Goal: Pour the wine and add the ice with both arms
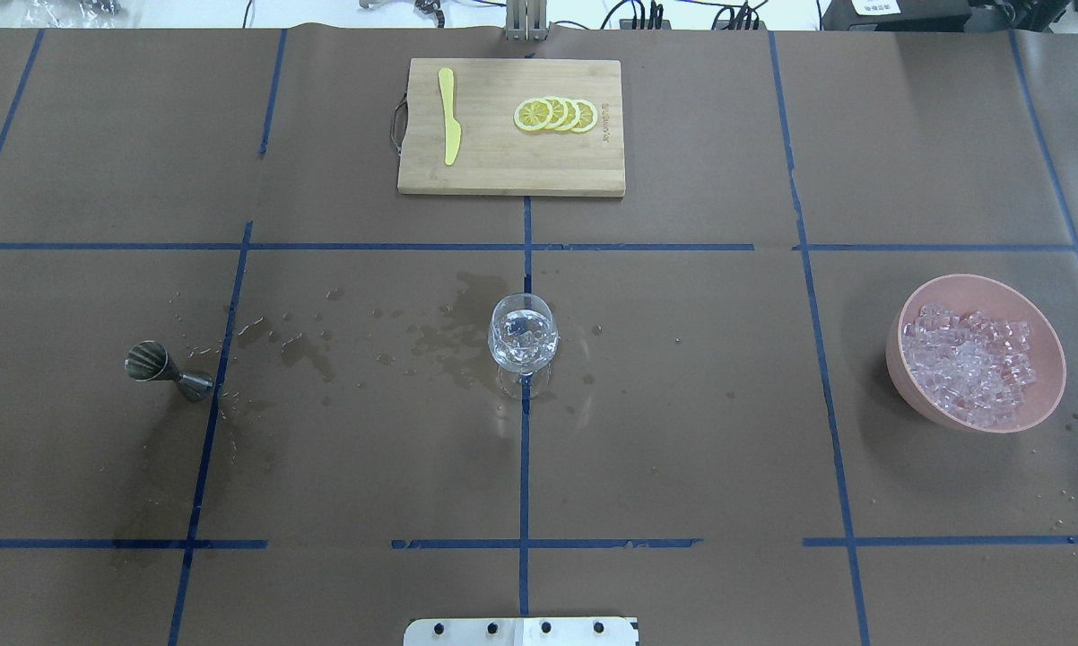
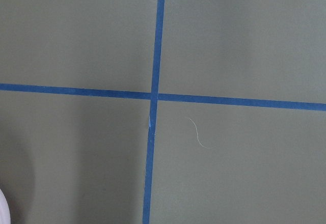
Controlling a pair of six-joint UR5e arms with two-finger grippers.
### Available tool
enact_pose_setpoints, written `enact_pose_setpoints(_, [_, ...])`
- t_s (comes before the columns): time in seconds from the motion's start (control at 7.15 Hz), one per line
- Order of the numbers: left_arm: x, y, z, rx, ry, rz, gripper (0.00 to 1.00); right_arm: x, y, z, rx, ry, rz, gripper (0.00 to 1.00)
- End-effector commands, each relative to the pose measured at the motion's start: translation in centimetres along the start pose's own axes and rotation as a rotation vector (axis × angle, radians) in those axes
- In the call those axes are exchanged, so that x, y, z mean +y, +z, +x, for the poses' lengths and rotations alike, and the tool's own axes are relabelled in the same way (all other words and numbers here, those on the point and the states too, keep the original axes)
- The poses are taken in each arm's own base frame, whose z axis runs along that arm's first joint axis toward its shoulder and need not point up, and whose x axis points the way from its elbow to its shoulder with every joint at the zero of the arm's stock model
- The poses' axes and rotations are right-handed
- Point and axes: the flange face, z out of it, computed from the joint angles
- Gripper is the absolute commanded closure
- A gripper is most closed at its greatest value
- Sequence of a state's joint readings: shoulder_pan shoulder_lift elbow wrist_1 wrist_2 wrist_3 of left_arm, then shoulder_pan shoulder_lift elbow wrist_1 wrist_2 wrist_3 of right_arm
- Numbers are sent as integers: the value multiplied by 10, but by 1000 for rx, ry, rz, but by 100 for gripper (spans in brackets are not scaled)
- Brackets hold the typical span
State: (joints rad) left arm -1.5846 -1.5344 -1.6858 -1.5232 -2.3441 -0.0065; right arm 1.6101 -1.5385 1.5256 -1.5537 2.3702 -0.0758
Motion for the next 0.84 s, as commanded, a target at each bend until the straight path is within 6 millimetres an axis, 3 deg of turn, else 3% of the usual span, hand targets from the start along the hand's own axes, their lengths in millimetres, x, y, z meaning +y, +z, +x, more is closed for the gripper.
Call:
enact_pose_setpoints(0.0, [-1, -1, 1, 0, 1, 2, 0, -1, -1, -2, 0, -1, 3, 0])
enact_pose_setpoints(0.7, [-4, -3, 3, 1, 7, 6, 0, 0, 2, 2, 3, 6, -3, 0])
